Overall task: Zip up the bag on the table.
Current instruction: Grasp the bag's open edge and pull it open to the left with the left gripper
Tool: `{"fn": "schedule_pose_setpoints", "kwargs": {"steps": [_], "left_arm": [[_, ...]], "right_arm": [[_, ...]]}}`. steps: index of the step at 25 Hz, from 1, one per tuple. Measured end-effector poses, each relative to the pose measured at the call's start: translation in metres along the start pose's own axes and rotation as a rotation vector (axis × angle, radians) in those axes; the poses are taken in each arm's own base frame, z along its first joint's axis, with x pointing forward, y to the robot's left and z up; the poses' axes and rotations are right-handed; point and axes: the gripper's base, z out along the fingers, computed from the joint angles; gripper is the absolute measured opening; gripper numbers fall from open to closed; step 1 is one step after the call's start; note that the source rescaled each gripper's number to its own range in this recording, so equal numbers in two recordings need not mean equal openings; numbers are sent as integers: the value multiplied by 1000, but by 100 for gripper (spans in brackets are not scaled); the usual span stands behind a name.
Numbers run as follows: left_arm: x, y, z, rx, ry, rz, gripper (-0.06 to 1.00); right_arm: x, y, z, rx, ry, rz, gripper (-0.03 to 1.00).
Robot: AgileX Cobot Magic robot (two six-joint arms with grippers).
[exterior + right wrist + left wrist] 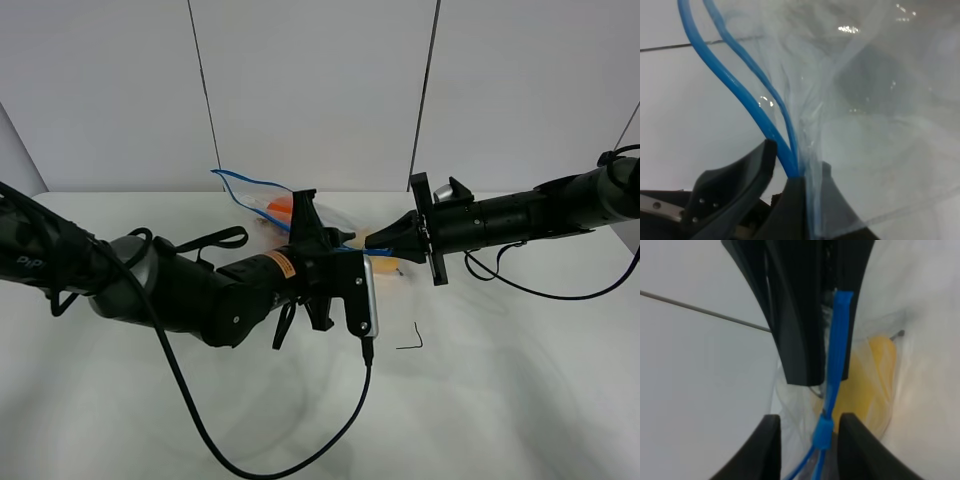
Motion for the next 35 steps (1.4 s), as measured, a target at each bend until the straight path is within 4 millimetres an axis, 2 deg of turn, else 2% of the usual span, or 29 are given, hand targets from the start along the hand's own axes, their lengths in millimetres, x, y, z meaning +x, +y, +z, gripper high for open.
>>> {"fn": "schedule_pose_setpoints", "kwargs": {"steps": [12, 35], "left_arm": [[-5, -2, 0, 20, -61, -15, 22], [1, -2, 0, 44, -41, -19, 21]], "right_arm": [[0, 0, 0, 0, 0, 1, 0], [0, 0, 0, -1, -1, 7, 0]]}}
